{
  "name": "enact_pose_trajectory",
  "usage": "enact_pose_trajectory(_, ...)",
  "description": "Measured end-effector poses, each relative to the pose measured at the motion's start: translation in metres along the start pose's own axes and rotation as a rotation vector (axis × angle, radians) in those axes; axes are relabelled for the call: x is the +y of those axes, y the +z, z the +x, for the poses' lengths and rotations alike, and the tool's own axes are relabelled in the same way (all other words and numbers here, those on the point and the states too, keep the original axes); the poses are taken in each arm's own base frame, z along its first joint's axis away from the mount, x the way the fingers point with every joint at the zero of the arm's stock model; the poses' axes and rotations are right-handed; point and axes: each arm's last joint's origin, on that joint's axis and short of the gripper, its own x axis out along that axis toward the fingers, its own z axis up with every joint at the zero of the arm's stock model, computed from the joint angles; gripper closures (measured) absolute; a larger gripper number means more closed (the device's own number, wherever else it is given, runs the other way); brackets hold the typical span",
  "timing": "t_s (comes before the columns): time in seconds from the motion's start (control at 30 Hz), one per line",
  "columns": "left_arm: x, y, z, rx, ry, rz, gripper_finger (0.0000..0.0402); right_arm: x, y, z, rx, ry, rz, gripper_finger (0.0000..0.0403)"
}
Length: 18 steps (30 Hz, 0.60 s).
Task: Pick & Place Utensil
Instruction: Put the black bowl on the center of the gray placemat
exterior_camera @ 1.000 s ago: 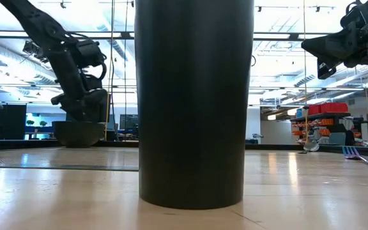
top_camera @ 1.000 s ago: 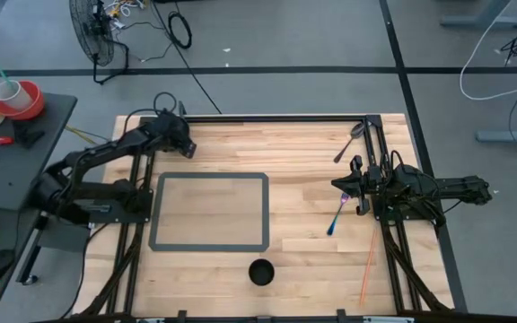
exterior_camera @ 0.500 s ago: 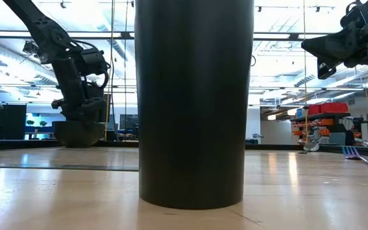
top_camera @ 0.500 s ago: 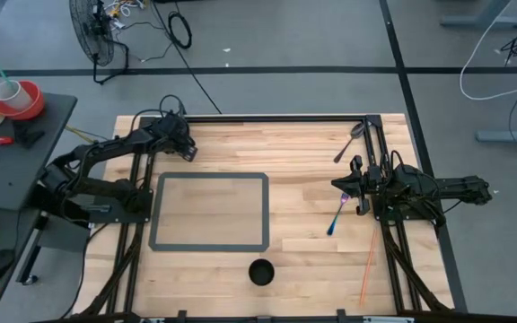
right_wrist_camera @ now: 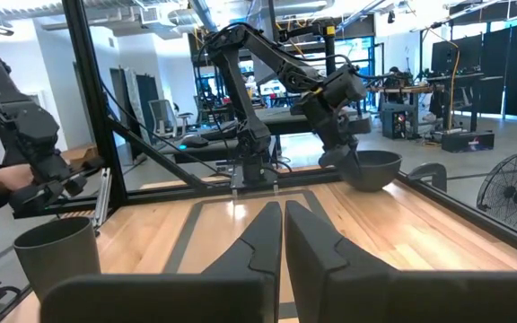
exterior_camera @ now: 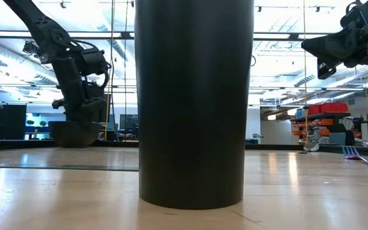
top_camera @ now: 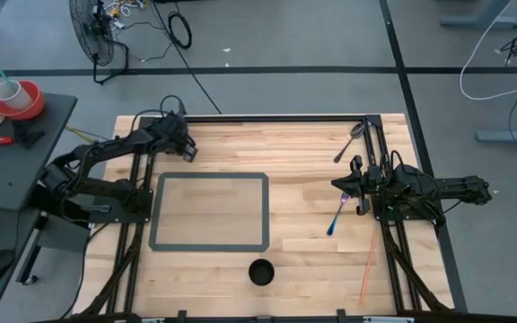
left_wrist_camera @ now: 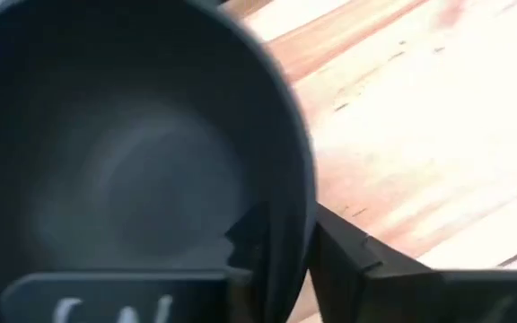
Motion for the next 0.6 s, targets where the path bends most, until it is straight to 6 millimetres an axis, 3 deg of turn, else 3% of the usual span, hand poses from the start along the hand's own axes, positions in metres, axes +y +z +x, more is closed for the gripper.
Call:
enact_pose_trajectory(0.17, -0.011, -0.002, -0.003, -0.004, -0.022, 0.062, 0.0388, 0.000, 0.000, 0.000, 0.000, 0.000, 0.000, 0.0380)
enact_pose_trajectory(0.33, -0.029, -0.006, -0.011, 0.021, -0.058, 0.136, 0.0382, 0.000, 0.000, 0.000, 0.000, 0.000, 0.000, 0.0380)
enact_pose_trajectory(0.6, -0.070, -0.003, -0.054, 0.098, -0.132, 0.353, 0.0392, 0.000, 0.000, 0.000, 0.000, 0.000, 0.000, 0.0380)
